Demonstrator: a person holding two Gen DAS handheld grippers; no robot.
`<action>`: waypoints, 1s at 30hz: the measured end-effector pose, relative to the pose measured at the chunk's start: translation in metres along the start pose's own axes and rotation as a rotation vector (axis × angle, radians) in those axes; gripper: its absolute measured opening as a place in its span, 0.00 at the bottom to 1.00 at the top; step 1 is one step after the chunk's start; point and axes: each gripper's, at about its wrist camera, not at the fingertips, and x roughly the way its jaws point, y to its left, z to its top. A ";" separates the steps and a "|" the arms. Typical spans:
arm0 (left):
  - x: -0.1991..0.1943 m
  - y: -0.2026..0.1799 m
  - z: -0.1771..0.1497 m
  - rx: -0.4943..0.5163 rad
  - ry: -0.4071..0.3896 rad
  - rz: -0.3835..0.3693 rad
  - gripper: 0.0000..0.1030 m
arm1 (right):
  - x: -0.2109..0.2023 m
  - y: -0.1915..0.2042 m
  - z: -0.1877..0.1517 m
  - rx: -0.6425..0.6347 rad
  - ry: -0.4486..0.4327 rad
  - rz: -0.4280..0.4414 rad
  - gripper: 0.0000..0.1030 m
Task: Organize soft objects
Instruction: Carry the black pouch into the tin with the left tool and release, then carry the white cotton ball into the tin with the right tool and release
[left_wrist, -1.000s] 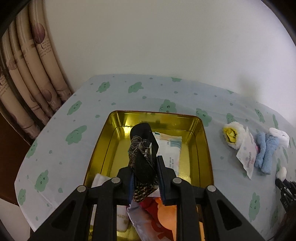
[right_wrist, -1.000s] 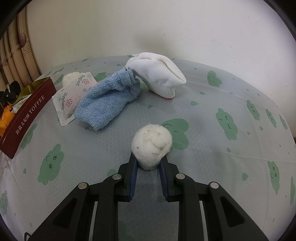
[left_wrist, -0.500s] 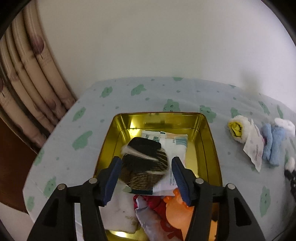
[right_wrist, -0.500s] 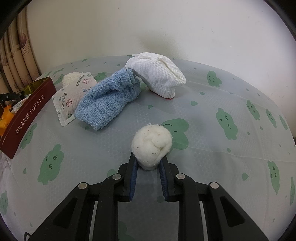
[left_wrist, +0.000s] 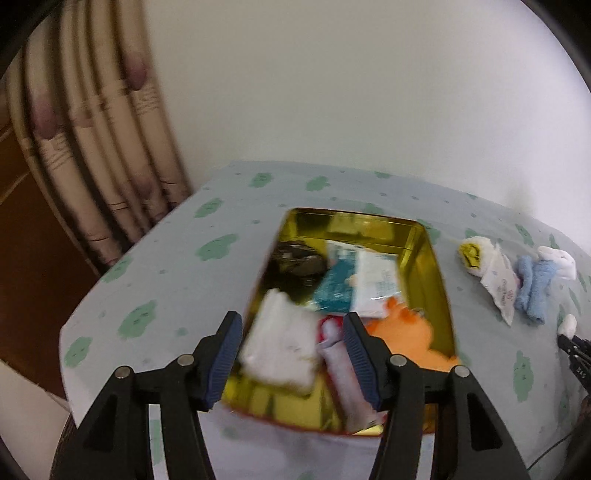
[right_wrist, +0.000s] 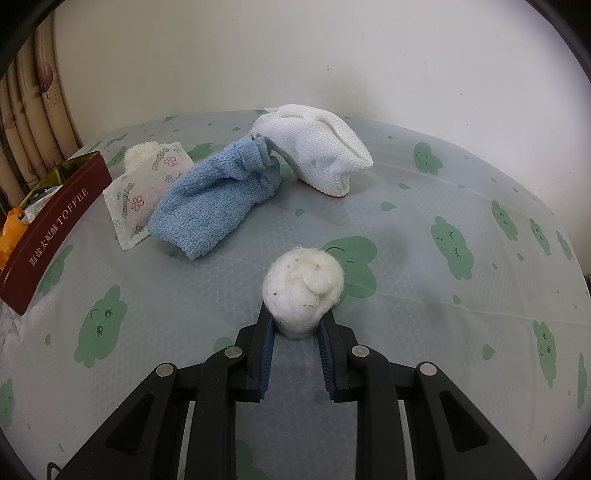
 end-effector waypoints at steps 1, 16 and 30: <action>-0.003 0.004 -0.004 -0.006 -0.007 0.019 0.56 | 0.000 0.001 0.000 -0.002 0.000 -0.003 0.21; -0.002 0.057 -0.039 -0.190 -0.039 0.118 0.56 | 0.000 0.004 0.000 -0.020 0.001 -0.029 0.21; -0.014 0.059 -0.039 -0.145 -0.114 0.185 0.56 | -0.001 0.007 0.000 -0.046 0.000 -0.048 0.17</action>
